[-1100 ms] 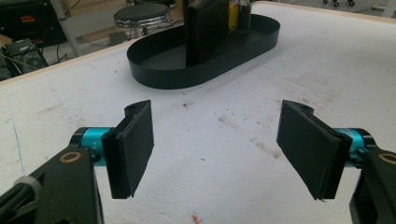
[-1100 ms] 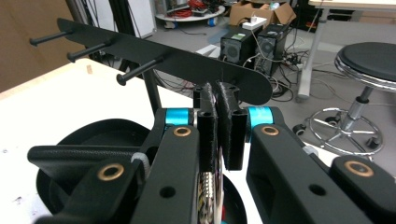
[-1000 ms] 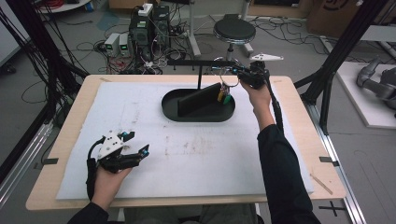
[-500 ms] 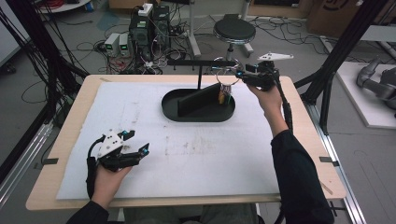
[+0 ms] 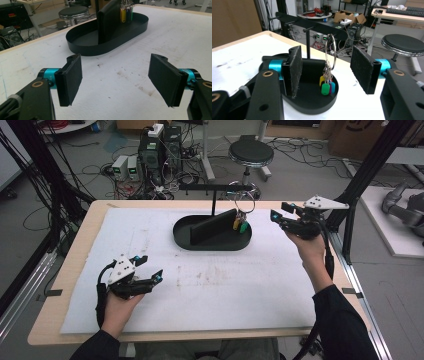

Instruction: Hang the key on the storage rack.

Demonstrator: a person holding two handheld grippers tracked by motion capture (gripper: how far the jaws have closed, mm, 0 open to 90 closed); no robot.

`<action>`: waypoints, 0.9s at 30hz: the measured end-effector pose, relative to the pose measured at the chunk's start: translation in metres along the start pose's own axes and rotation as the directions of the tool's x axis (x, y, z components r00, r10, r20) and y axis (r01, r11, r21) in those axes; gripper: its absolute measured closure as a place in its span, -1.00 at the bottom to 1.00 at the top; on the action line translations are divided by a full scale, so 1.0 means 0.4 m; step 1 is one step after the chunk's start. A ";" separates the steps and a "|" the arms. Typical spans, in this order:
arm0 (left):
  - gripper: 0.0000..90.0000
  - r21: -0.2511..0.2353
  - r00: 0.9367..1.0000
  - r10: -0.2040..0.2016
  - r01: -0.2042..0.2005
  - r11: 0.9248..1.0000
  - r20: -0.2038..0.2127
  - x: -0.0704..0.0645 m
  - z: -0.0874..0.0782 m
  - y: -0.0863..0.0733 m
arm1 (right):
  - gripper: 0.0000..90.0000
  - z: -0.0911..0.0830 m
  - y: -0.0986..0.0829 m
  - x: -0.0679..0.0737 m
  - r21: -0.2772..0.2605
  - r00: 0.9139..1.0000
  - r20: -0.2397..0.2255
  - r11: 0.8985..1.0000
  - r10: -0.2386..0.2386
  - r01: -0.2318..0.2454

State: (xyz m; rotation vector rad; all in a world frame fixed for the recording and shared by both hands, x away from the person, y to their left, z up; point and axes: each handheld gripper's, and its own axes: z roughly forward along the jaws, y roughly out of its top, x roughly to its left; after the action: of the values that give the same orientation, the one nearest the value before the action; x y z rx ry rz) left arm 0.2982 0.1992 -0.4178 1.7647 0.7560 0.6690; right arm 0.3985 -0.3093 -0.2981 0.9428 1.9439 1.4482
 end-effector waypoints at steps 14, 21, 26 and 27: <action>-0.39 0.008 1.000 -0.004 0.004 1.000 -0.023 0.010 0.004 -0.001 | -0.17 -0.111 -0.150 0.000 -0.032 0.999 0.019 0.999 0.040 -0.040; -0.39 0.005 0.999 -0.007 0.007 1.000 -0.044 0.021 -0.010 -0.004 | -0.24 -0.113 -0.230 -0.009 0.000 0.997 0.038 0.998 0.069 -0.069; -0.39 0.004 0.998 -0.010 0.010 1.000 -0.054 0.027 -0.013 -0.007 | -0.25 -0.110 -0.261 -0.015 0.026 0.995 0.048 0.996 0.082 -0.084; -0.39 0.005 0.998 -0.008 0.008 1.000 -0.054 0.027 -0.014 -0.007 | -0.26 -0.110 -0.264 -0.015 0.028 0.995 0.052 0.996 0.085 -0.086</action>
State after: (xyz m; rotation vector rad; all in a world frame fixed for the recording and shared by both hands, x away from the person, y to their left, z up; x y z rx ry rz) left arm 0.3007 0.2115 -0.4180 1.7537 0.8021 0.7127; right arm 0.3458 -0.3590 -0.3870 1.0779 1.9143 1.4317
